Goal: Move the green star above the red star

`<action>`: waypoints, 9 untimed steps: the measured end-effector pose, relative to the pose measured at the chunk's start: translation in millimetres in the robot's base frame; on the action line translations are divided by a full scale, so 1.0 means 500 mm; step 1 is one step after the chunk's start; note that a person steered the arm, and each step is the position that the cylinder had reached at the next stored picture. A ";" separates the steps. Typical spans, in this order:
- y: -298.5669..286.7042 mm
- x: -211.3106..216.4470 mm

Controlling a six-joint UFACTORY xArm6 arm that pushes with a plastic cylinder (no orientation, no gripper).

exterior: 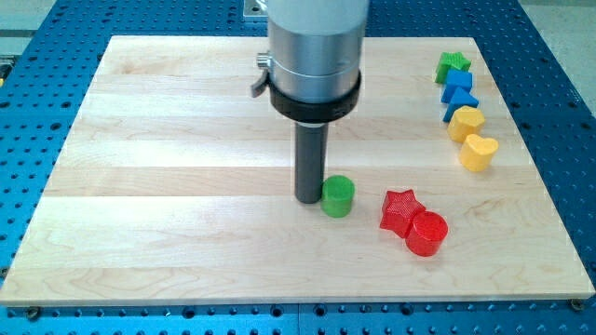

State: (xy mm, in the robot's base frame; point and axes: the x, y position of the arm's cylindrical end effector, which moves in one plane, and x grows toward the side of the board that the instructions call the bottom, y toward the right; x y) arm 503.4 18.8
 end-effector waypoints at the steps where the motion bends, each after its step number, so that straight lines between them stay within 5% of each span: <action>1: 0.038 0.000; 2: 0.081 -0.002; 3: -0.005 -0.198; 4: 0.034 -0.425; 5: 0.281 -0.527; 6: 0.541 -0.538; 7: 0.503 -0.468; 8: 0.193 -0.493; 9: 0.113 -0.459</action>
State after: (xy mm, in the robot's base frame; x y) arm 274.0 75.2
